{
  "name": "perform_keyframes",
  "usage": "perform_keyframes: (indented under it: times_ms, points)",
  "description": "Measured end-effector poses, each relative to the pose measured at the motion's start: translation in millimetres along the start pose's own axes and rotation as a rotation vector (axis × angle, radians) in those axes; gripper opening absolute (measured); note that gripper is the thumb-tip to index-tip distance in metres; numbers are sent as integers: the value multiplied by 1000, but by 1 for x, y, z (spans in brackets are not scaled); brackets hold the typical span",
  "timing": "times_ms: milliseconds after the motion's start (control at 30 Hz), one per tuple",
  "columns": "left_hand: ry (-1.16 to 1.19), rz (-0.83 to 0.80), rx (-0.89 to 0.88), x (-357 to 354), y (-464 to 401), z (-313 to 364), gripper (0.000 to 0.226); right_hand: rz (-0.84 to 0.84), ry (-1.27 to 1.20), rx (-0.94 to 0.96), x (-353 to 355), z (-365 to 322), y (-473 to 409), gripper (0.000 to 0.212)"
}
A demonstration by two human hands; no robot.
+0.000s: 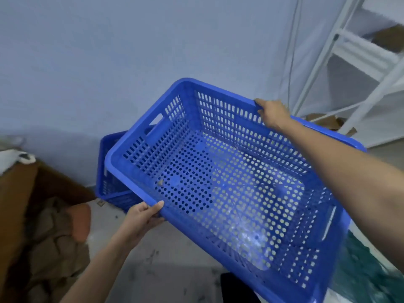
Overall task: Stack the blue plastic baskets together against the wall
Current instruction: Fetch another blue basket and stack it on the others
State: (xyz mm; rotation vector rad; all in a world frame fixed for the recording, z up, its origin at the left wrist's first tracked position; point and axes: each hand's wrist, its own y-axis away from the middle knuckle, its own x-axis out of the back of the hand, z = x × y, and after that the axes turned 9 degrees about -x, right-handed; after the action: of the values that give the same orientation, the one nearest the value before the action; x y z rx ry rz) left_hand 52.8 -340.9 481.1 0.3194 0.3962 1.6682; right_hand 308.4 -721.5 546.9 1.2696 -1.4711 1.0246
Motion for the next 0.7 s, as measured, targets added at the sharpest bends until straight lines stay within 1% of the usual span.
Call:
perform_keyframes:
  times_ms: [67,167,233,267,367,400,433,467,533,567,633,700]
  points:
    - [36,58,5,7,-7,17,16,-12,-27,68,2,-30,-30,33]
    - [83,133,1,20,-22,35,33,-28,-95,167,1,-73,-74,39]
    - [117,177,-14,28,-31,42,43,-46,-124,222,-3,-101,-101,39]
    - [135,197,-24,32,-33,46,51,-57,-134,250,-5,-117,-112,39]
    - [178,247,-34,44,-40,54,89,-80,-147,344,-14,-164,-139,40]
    - [179,267,-32,50,-44,55,93,-84,-143,376,-18,-180,-147,40]
    - [182,292,-21,56,-48,55,90,-90,-138,404,-23,-196,-155,39]
    - [196,324,-1,64,-54,55,80,-96,-133,428,-30,-214,-165,39]
    - [255,361,39,72,-62,56,49,-113,-105,464,-42,-240,-178,40]
    - [283,374,61,78,-68,55,37,-127,-98,479,-49,-254,-185,41]
    - [303,389,95,92,-83,54,24,-150,-99,506,-65,-287,-202,44]
    - [318,398,123,106,-100,56,19,-173,-84,525,-80,-316,-217,45]
